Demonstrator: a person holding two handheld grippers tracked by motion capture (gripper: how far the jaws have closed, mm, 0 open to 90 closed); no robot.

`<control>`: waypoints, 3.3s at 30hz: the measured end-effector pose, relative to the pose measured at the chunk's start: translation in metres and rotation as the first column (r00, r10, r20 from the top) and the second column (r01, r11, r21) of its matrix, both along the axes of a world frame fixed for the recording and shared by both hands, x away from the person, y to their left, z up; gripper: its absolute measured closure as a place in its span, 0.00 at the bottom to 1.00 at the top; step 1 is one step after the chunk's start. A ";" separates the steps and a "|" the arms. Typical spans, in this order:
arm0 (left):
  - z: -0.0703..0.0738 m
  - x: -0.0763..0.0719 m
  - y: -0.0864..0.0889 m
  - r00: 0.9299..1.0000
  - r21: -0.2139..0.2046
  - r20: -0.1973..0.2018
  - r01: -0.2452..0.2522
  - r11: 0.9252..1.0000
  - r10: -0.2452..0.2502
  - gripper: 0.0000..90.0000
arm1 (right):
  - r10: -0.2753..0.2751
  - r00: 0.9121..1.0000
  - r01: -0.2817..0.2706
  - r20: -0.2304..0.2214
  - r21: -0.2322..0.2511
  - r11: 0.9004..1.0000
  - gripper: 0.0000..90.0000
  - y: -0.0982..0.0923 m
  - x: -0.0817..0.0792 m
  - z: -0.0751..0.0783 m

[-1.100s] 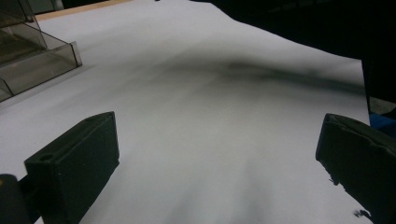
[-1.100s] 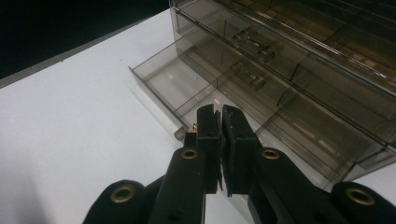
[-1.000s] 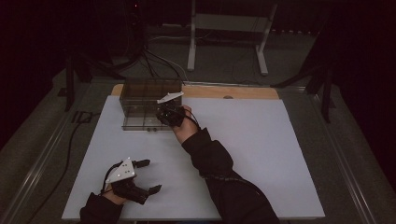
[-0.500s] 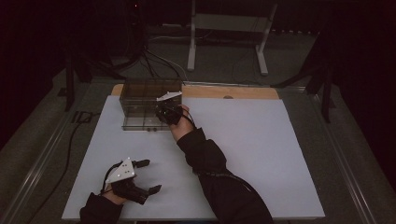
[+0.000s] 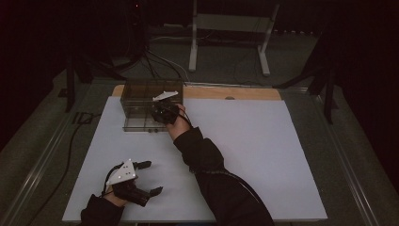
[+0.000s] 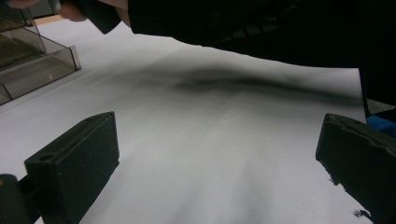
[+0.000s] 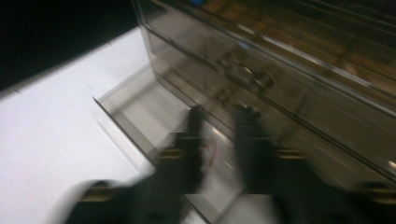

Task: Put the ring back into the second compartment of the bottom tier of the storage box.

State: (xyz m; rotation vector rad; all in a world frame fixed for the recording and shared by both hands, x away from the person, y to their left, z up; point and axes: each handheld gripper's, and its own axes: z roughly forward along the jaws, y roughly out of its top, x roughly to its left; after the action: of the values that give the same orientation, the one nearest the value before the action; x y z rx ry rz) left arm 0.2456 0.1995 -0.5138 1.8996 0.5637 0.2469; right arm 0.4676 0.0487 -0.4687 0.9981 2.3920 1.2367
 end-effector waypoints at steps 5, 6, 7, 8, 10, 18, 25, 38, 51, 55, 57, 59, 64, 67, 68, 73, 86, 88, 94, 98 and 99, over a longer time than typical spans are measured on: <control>0.000 0.000 0.000 1.000 0.000 0.002 0.003 1.000 -0.003 0.01 | 0.048 0.999 -0.047 -0.025 0.037 0.998 0.47 -0.001 -0.003 0.002; 0.000 0.000 0.000 1.000 0.001 0.001 0.001 1.000 -0.001 0.01 | 0.059 0.998 -0.058 -0.025 0.030 0.998 0.42 0.000 -0.005 0.003; 0.000 0.000 0.000 1.000 0.000 0.001 0.000 1.000 0.000 0.01 | 0.075 0.997 -0.074 -0.029 0.033 0.997 0.39 0.001 -0.006 0.004; 0.000 0.000 0.000 1.000 -0.001 0.001 -0.001 1.000 0.001 0.01 | 0.081 0.996 -0.080 -0.033 0.034 0.996 0.35 0.001 -0.007 0.005; 0.000 0.000 0.000 1.000 0.000 0.003 -0.001 1.000 0.001 0.01 | 0.089 0.995 -0.088 -0.036 0.036 0.995 0.30 0.001 -0.011 0.006; -0.001 0.000 0.000 1.000 0.008 0.002 -0.002 1.000 0.002 0.01 | 0.130 0.991 -0.126 -0.040 0.087 0.988 0.13 -0.013 -0.022 0.015; 0.000 0.001 -0.003 1.000 0.013 0.006 -0.003 1.000 0.003 0.01 | 0.167 0.986 -0.165 -0.021 0.085 0.983 0.02 -0.026 -0.033 0.020; -0.001 0.001 -0.005 1.000 0.023 0.006 -0.002 1.000 0.002 0.01 | 0.189 0.982 -0.187 -0.013 0.086 0.979 0.00 -0.054 -0.039 0.027; -0.002 -0.001 -0.002 1.000 0.011 0.008 -0.003 1.000 0.003 0.01 | 0.197 0.980 -0.196 -0.009 0.084 0.977 0.00 -0.071 -0.057 0.030; -0.001 -0.001 -0.002 1.000 0.014 0.009 -0.001 1.000 0.001 0.01 | 0.189 0.982 -0.187 -0.007 0.082 0.979 0.00 -0.079 -0.062 0.029; -0.001 -0.001 -0.003 1.000 0.020 0.010 0.000 1.000 0.000 0.01 | 0.182 0.983 -0.181 -0.007 0.077 0.981 0.00 -0.084 -0.063 0.029; -0.001 -0.001 -0.003 1.000 0.021 0.010 -0.001 1.000 0.001 0.01 | 0.177 0.984 -0.176 -0.008 0.077 0.981 0.00 -0.090 -0.065 0.028; -0.002 0.000 -0.004 1.000 0.023 0.007 0.001 1.000 -0.001 0.01 | 0.166 0.986 -0.165 -0.014 0.075 0.983 0.00 -0.104 -0.070 0.023; -0.002 -0.001 -0.004 1.000 0.024 0.008 0.000 1.000 0.000 0.01 | 0.160 0.987 -0.159 -0.013 0.072 0.985 0.00 -0.113 -0.073 0.020; -0.002 -0.001 -0.004 1.000 0.019 0.007 -0.001 1.000 0.001 0.01 | 0.159 0.987 -0.157 -0.017 0.076 0.985 0.00 -0.116 -0.075 0.019; -0.002 -0.001 -0.004 1.000 0.020 0.005 0.000 1.000 0.000 0.01 | 0.150 0.989 -0.149 -0.013 0.063 0.987 0.00 -0.129 -0.082 0.014; -0.001 -0.001 -0.004 1.000 0.025 0.010 -0.001 1.000 0.001 0.01 | 0.113 0.993 -0.111 -0.018 0.067 0.992 0.00 -0.169 -0.103 -0.003; -0.001 -0.001 -0.005 1.000 0.027 0.011 0.001 1.000 -0.001 0.01 | 0.105 0.994 -0.104 -0.019 0.070 0.992 0.00 -0.175 -0.107 -0.005; -0.001 -0.001 -0.004 1.000 0.027 0.010 -0.001 1.000 0.001 0.01 | 0.088 0.996 -0.086 -0.027 0.064 0.994 0.00 -0.190 -0.116 -0.014; -0.002 -0.001 -0.004 1.000 0.029 0.010 -0.002 1.000 0.002 0.01 | 0.081 0.996 -0.078 -0.035 0.084 0.993 0.00 -0.202 -0.123 -0.022; -0.002 -0.001 -0.004 1.000 0.029 0.008 -0.003 1.000 0.002 0.01 | 0.077 0.996 -0.073 -0.040 0.086 0.994 0.00 -0.205 -0.124 -0.024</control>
State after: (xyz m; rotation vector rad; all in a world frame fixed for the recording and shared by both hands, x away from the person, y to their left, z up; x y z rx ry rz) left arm 0.2449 0.1951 -0.5155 1.9256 0.5599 0.2656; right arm 0.3433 -0.1559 -0.4925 0.9776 2.4491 1.3668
